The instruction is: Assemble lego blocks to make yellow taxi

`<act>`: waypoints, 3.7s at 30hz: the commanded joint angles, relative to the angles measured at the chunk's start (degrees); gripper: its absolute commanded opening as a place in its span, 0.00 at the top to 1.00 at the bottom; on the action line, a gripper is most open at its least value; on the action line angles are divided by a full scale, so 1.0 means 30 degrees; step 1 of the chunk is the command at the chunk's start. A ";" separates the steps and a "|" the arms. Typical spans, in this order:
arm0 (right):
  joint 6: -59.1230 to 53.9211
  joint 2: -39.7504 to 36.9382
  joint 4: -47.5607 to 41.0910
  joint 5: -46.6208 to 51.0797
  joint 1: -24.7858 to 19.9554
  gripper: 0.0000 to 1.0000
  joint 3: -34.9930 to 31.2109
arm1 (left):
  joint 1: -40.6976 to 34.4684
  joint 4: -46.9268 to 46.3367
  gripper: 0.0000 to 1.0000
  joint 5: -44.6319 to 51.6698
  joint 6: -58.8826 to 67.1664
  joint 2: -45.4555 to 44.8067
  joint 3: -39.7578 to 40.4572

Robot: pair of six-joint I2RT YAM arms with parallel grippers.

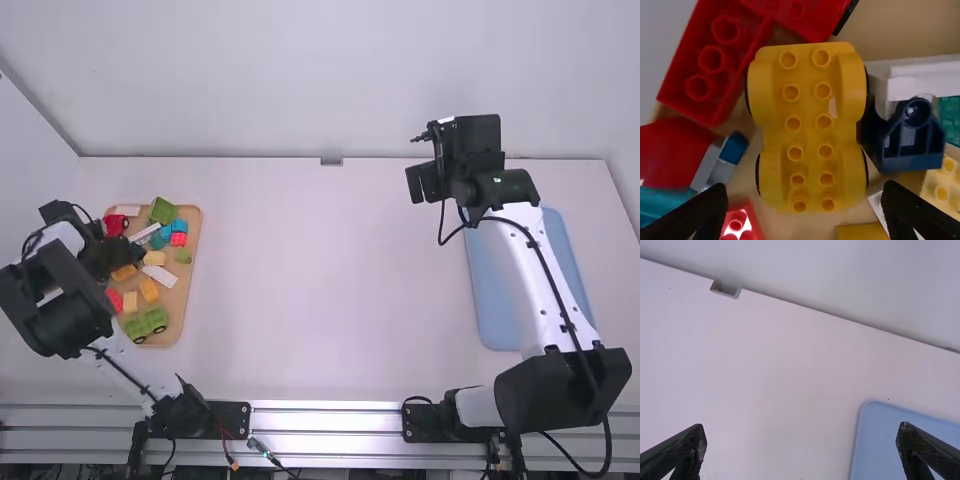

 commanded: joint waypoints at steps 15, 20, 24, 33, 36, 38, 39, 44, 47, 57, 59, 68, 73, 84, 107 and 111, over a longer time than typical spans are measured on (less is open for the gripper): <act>0.0058 0.0182 -0.0036 -0.0015 -0.0124 0.01 0.0699 | -0.0080 0.0546 0.15 0.0838 0.0168 0.0685 -0.0044; 0.0044 0.0182 -0.0044 -0.0007 -0.0124 0.01 0.0699 | -0.0080 0.0721 0.15 0.0729 -0.0022 0.0991 -0.0044; 0.0044 0.0182 -0.0051 0.0000 -0.0124 0.01 0.0699 | -0.0080 0.0947 0.15 0.0801 0.0138 0.1319 -0.0044; 0.0051 0.0182 0.0000 -0.0007 -0.0124 0.01 0.0699 | -0.0080 0.1137 0.20 0.0736 0.0109 0.1916 -0.0036; 0.0036 0.0182 -0.0007 0.0000 -0.0124 0.01 0.0699 | -0.0080 0.1122 0.39 0.0801 0.0109 0.1916 -0.0036; 0.0051 0.0182 -0.0007 -0.0007 -0.0124 0.01 0.0699 | -0.0080 0.1049 0.48 0.0787 0.0102 0.1916 -0.0036; 0.0044 0.0182 -0.0007 -0.0007 -0.0124 0.01 0.0699 | -0.0080 0.0984 0.48 0.0794 0.0095 0.1916 -0.0036; 0.0036 0.0182 -0.0036 -0.0007 -0.0124 0.01 0.0699 | -0.0080 0.0940 0.44 0.0328 -0.1013 0.1902 -0.0036; 0.0036 0.0182 -0.0036 0.0000 -0.0124 0.01 0.0699 | -0.0080 0.0969 0.45 -0.0605 -0.2106 0.1610 -0.0036; 0.0044 0.0182 -0.0102 0.0007 -0.0124 0.01 0.0699 | -0.0204 0.0102 0.71 -0.0495 -0.3818 -0.1020 -0.0022; 0.0044 0.0182 -0.0197 -0.0007 -0.0124 0.01 0.0699 | -0.0954 -0.0568 0.76 -0.0051 -0.3767 -0.2135 -0.0029; 0.0044 0.0182 -0.0619 0.0007 -0.0124 0.01 0.0699 | -0.6535 -0.1377 0.78 -0.0066 -0.0153 -0.3891 -0.0044; 0.0211 0.0182 -0.0714 0.0058 -0.0408 0.01 0.0699 | -1.1876 -0.0561 0.82 0.0619 0.3373 -0.4073 -0.0364; 0.1231 0.0182 -0.1486 -0.0022 -0.1545 0.01 0.0699 | -1.8710 -0.0685 0.73 0.4320 1.1482 -0.4969 -0.3075; 0.1486 0.0182 -0.1698 -0.0015 -0.1668 0.01 0.0699 | -2.4582 0.4801 0.54 0.2215 1.4258 -0.3701 -0.7133; 0.1486 0.0182 -0.1734 -0.0015 -0.1566 0.01 0.0699 | -2.4582 0.4954 0.54 0.1902 1.4324 -0.2922 -0.7125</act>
